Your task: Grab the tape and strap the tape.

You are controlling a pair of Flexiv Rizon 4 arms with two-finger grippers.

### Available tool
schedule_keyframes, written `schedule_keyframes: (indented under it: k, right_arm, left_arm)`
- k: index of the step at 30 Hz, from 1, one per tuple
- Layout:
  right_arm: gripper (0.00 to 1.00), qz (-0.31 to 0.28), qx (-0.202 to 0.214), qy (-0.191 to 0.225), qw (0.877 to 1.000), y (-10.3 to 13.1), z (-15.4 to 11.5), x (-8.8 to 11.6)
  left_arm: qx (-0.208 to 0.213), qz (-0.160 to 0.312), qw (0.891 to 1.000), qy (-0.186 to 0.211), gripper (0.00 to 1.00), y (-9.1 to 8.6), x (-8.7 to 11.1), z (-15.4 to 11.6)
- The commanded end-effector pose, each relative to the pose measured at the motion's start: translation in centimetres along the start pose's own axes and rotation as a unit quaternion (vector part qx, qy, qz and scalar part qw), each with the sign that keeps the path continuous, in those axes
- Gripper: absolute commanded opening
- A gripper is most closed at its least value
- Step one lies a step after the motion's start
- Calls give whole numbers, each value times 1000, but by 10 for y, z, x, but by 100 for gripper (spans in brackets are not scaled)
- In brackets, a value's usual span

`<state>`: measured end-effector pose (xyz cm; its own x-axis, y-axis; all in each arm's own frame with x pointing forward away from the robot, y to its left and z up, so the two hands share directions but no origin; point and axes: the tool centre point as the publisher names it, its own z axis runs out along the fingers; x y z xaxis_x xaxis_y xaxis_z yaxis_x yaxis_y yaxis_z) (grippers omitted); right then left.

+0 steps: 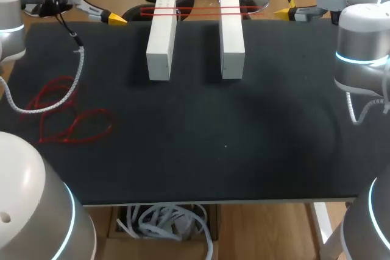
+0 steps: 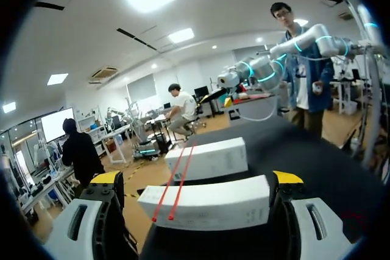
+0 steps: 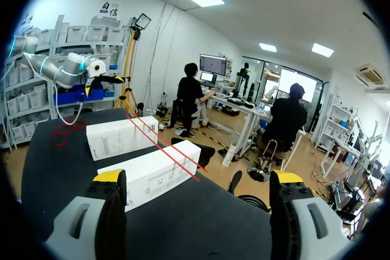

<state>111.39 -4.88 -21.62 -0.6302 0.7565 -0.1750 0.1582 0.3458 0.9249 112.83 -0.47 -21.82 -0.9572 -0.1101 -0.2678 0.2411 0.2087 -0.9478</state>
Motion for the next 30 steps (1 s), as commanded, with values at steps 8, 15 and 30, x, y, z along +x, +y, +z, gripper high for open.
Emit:
schedule_keyframes:
  k: [8,15,30]
  right_arm:
    - [100,0,-1,1,1000,0,0,0]
    - [100,0,-1,1,1000,0,0,0]
    - [100,0,-1,1,1000,0,0,0]
  left_arm:
    - [48,0,984,171,68,39,-26,10]
    - [50,-14,981,185,39,51,-29,11]
    - [64,-55,978,193,40,78,-28,28]
